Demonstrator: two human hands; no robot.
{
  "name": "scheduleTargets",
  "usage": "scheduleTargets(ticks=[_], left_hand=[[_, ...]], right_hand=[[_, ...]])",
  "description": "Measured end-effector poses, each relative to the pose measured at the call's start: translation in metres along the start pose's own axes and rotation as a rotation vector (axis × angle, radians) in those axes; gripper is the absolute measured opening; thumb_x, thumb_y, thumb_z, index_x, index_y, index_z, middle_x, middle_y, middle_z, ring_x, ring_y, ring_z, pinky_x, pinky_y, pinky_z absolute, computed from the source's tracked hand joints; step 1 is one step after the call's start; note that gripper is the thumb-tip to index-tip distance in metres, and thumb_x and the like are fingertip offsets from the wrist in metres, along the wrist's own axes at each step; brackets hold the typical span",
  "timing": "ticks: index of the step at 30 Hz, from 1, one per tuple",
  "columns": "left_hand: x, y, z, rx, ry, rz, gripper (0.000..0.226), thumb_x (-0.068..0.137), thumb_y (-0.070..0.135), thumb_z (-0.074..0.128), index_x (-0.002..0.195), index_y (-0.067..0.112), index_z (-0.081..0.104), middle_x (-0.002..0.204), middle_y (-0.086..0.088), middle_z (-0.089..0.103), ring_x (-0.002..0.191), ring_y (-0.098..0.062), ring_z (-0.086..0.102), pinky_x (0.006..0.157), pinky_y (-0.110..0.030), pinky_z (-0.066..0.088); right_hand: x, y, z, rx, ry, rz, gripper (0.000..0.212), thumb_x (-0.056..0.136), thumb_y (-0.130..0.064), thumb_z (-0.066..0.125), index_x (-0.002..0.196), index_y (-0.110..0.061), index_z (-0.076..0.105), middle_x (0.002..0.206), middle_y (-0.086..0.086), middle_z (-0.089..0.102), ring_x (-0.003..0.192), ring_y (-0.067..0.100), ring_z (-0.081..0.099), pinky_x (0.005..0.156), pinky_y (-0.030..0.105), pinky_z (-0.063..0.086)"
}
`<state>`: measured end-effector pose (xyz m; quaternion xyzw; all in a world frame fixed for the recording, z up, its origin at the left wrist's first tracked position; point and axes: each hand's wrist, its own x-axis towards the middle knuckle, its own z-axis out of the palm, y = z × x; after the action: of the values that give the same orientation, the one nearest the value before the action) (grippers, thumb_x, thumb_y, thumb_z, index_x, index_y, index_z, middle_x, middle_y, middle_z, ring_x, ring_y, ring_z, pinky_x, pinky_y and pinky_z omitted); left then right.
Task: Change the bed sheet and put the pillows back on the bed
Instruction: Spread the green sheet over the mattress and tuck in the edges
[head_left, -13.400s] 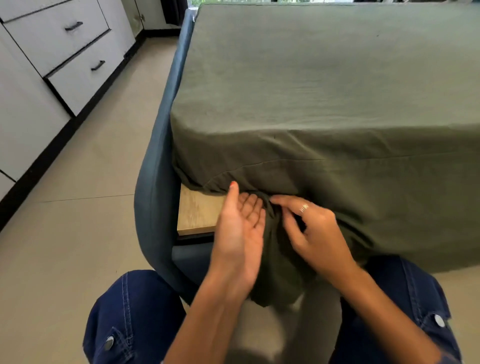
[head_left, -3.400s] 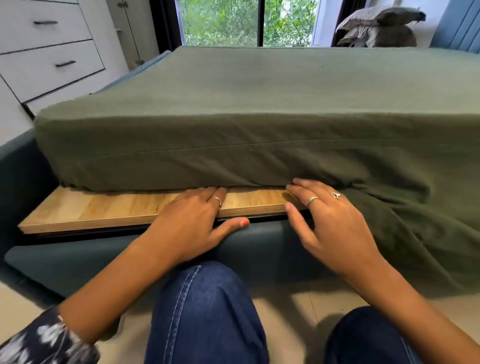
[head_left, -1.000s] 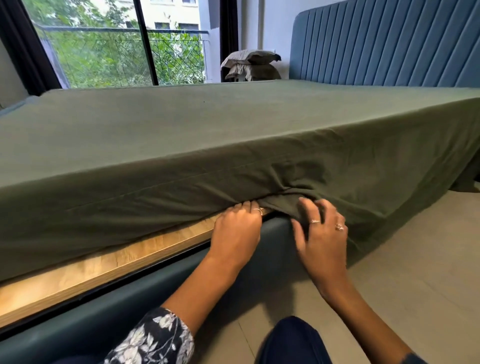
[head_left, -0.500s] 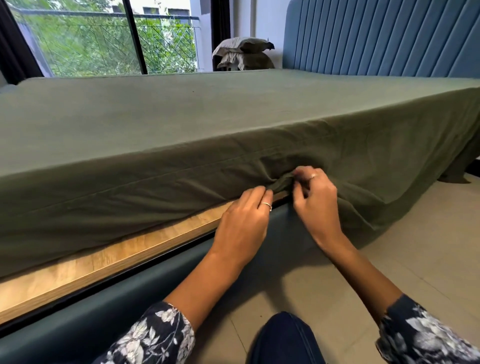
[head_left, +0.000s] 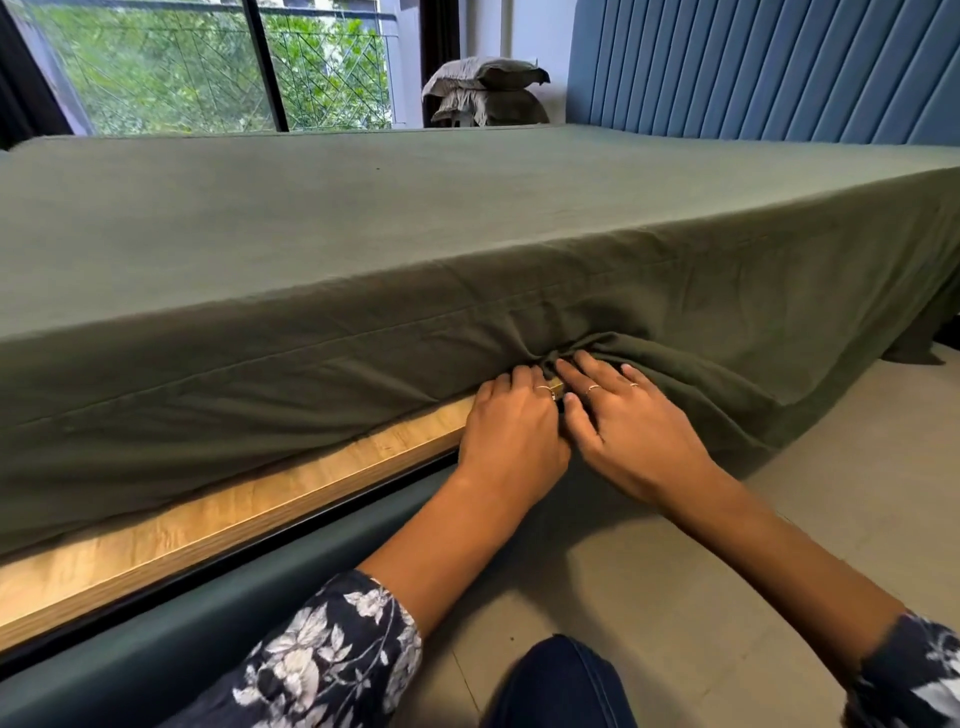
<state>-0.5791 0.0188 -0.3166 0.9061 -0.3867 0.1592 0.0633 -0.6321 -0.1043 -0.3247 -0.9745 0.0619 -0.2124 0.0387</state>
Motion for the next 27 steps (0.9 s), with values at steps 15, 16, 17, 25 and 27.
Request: scheduleTargets(ticks=[15, 16, 17, 25, 27], left_hand=[[-0.031, -0.042, -0.024, -0.14, -0.074, 0.347, 0.053, 0.098, 0.039, 0.042, 0.143, 0.012, 0.043, 0.15, -0.01, 0.04, 0.138, -0.023, 0.037, 0.114, -0.03, 0.028], [-0.043, -0.053, -0.029, -0.119, -0.047, 0.398, 0.052, 0.096, 0.04, 0.04, 0.139, 0.012, 0.049, 0.145, -0.009, 0.047, 0.135, -0.022, 0.043, 0.112, -0.032, 0.034], [-0.055, -0.064, -0.034, -0.084, -0.009, 0.434, 0.052, 0.094, 0.04, 0.037, 0.135, 0.012, 0.053, 0.14, -0.007, 0.054, 0.129, -0.022, 0.05, 0.108, -0.033, 0.039], [-0.07, -0.102, -0.067, 0.124, 0.086, 0.594, 0.044, 0.093, 0.033, 0.036, 0.119, 0.017, 0.068, 0.128, -0.002, 0.063, 0.122, -0.018, 0.057, 0.098, -0.033, 0.046], [-0.057, -0.091, -0.068, 0.167, 0.125, 0.64, 0.044, 0.093, 0.032, 0.034, 0.12, 0.018, 0.067, 0.129, 0.0, 0.062, 0.124, -0.017, 0.055, 0.101, -0.033, 0.042]], right_hand=[[0.03, 0.031, -0.017, 0.678, -0.126, 0.114, 0.029, 0.093, 0.001, 0.049, 0.114, -0.007, 0.068, 0.113, 0.007, 0.068, 0.106, 0.013, 0.059, 0.095, 0.019, 0.041], [0.025, 0.029, -0.013, 0.711, -0.023, 0.155, 0.029, 0.091, 0.001, 0.051, 0.108, -0.011, 0.071, 0.105, 0.004, 0.07, 0.099, 0.013, 0.062, 0.093, 0.023, 0.044], [0.02, 0.025, -0.01, 0.705, 0.083, 0.19, 0.028, 0.09, -0.001, 0.051, 0.102, -0.014, 0.073, 0.098, 0.001, 0.072, 0.092, 0.014, 0.064, 0.088, 0.026, 0.046], [0.001, 0.013, -0.007, 0.383, 0.2, 0.37, 0.033, 0.098, -0.027, 0.047, 0.123, -0.011, 0.063, 0.122, 0.008, 0.065, 0.114, 0.026, 0.057, 0.096, 0.028, 0.039], [0.003, 0.01, -0.009, 0.294, 0.112, 0.33, 0.04, 0.101, -0.033, 0.04, 0.128, -0.011, 0.06, 0.131, 0.008, 0.059, 0.122, 0.027, 0.051, 0.102, 0.032, 0.035]])
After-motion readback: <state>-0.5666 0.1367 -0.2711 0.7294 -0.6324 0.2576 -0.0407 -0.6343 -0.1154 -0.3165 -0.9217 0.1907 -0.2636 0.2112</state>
